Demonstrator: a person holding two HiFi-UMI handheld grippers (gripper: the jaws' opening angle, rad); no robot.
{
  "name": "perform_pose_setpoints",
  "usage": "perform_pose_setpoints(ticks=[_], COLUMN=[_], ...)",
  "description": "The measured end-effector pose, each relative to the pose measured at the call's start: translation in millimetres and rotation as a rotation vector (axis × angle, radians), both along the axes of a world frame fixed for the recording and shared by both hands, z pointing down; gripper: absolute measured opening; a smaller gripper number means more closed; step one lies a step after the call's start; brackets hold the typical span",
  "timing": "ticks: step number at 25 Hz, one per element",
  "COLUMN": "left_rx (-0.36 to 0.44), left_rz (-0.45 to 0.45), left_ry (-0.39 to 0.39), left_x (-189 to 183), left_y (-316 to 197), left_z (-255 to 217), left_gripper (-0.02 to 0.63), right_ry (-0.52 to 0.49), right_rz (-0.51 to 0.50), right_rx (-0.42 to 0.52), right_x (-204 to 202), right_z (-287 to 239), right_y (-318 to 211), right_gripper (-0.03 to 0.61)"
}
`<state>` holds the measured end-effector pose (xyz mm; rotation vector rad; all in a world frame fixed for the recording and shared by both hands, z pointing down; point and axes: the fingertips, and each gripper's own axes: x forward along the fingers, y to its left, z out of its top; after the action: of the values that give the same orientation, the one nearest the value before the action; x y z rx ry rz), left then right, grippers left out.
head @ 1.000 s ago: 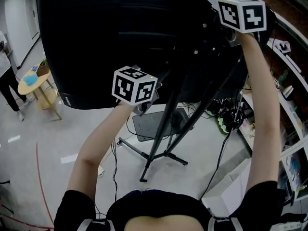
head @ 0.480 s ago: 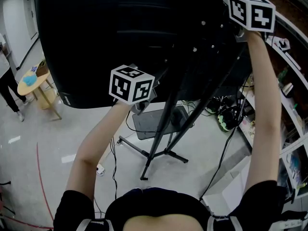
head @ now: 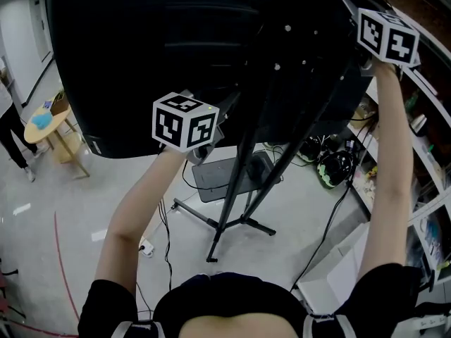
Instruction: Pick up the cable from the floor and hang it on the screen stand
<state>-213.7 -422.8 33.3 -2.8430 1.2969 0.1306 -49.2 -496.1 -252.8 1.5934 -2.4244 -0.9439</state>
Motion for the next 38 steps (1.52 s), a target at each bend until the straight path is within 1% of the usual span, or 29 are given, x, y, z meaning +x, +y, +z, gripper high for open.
perform_pose_setpoints(ticks=[8,13,19,24,32,38], left_rx=[0.005,-0.015,-0.03,-0.039,-0.055,-0.053], left_rz=[-0.03,-0.025,-0.02,-0.018,-0.007,0.0], left_ry=[-0.011,0.006,0.017,0.014,0.01,0.002], left_x=[-7.0,-6.3,-0.3,3.8,14.2,19.7], left_y=[13.3,20.4,25.3,27.9,27.8,31.3], left_z=[1.8,12.6,24.1,35.0,51.0,57.4], left_gripper=[0.003,0.003,0.003,0.003,0.003,0.003], right_ry=[-0.105,-0.176,-0.213,-0.219,-0.26,-0.388], right_rz=[-0.013,-0.04,-0.093,-0.126,-0.191,-0.219], right_rx=[-0.002,-0.051,-0.136,-0.146,-0.198,-0.203], right_x=[24.2,28.7,17.2,-2.8,-36.2,-34.9], right_z=[45.6,86.0,135.8,156.9,185.4,194.3], right_y=[6.7,3.4,-0.8,1.4,2.2,3.6], right_gripper=[0.107,0.107,0.109,0.109,0.109,0.115])
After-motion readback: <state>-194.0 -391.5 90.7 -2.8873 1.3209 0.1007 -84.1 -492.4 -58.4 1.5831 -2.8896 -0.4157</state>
